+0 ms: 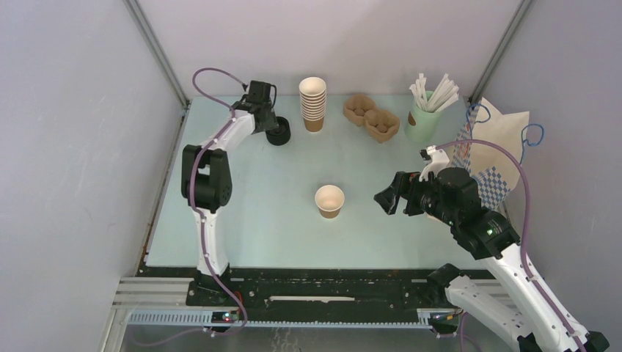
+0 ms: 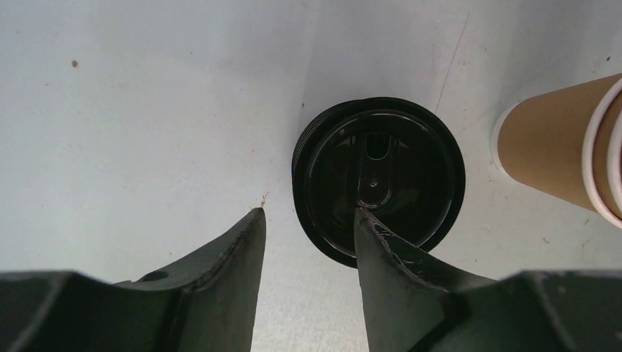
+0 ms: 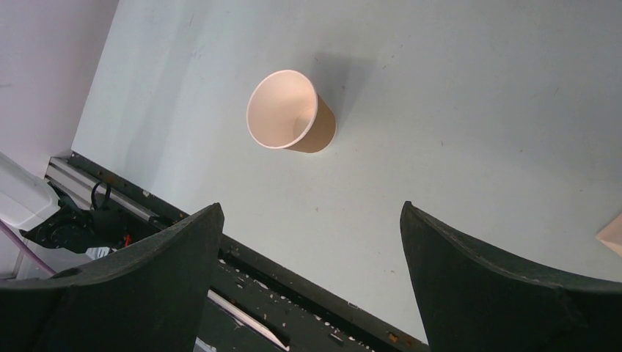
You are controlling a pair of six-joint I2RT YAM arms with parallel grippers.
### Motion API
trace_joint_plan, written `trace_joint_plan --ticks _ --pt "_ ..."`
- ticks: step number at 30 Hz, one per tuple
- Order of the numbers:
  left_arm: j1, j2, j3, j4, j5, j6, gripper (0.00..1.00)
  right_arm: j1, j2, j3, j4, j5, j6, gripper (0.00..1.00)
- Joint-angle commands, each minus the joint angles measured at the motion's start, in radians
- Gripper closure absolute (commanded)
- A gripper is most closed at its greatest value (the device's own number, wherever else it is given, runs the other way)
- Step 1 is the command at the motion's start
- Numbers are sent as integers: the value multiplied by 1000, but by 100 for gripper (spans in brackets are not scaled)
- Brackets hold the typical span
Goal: Pack the takeout coffee
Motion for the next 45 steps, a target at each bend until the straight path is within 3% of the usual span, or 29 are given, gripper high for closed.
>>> trace_joint_plan --ticks 1,8,18,21,25,45 --pt "13 18 57 -6 23 -6 47 -3 -2 3 22 5 1 1" --pt "18 19 44 2 21 2 64 -3 7 2 29 0 10 1" --pt "17 38 61 -4 30 2 67 -3 9 3 25 2 11 1" --pt "17 49 76 -9 33 2 74 -3 10 3 30 0 12 1" --pt "18 53 84 -16 31 2 75 -3 10 3 31 -1 14 1" --pt "17 -35 107 -41 34 -1 88 -2 -3 3 27 2 22 1"
